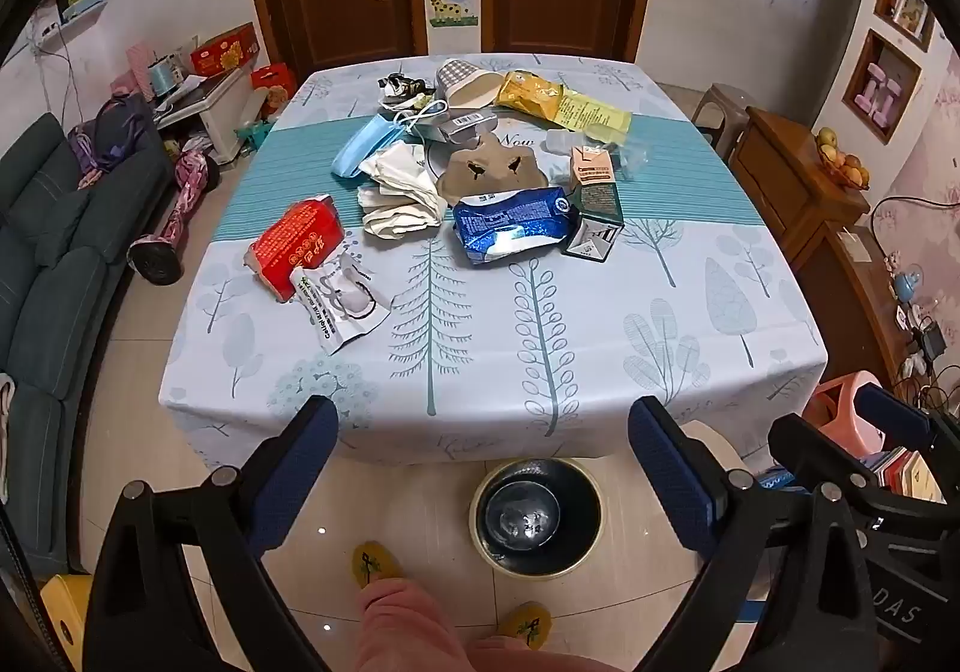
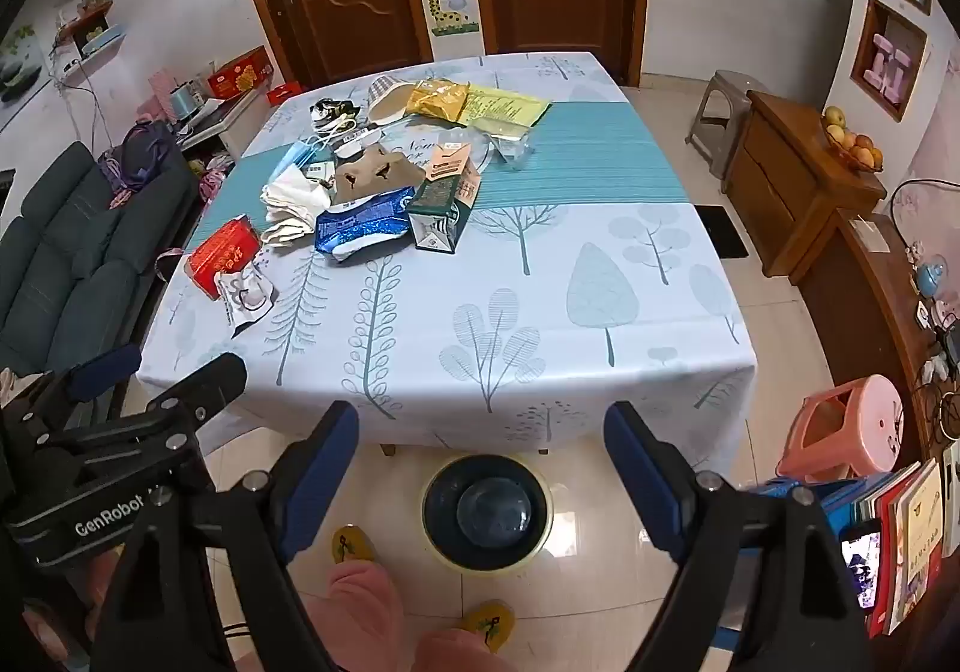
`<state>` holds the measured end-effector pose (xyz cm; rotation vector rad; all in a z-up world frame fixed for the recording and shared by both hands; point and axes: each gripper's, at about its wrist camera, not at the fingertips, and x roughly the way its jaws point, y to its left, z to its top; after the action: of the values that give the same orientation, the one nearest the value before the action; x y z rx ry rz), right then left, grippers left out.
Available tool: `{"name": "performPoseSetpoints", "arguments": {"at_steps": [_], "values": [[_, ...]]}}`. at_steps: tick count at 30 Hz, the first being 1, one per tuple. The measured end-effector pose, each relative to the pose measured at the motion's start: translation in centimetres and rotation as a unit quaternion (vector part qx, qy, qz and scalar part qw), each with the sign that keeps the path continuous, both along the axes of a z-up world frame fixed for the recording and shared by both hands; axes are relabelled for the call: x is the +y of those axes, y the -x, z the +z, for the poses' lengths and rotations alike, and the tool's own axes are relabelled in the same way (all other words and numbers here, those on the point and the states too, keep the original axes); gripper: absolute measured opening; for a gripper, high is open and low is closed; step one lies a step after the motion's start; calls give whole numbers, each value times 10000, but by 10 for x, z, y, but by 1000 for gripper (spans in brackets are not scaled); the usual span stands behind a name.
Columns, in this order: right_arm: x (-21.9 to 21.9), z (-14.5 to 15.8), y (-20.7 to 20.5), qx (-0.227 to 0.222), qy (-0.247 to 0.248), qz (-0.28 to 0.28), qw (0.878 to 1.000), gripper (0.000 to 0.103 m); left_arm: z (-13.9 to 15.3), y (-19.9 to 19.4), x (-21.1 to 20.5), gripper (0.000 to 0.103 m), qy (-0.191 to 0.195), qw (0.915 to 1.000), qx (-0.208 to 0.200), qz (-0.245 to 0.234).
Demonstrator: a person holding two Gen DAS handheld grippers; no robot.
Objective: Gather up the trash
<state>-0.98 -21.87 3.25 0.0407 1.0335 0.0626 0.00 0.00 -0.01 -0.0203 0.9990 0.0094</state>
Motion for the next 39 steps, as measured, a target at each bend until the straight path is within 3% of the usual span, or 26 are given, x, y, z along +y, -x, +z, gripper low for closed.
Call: {"name": "performPoseSetpoints", "arguments": {"at_steps": [39], "values": [[4, -4, 2, 33, -65, -1, 10000, 83, -5, -1, 9, 97, 185, 9997, 127, 62]]}}
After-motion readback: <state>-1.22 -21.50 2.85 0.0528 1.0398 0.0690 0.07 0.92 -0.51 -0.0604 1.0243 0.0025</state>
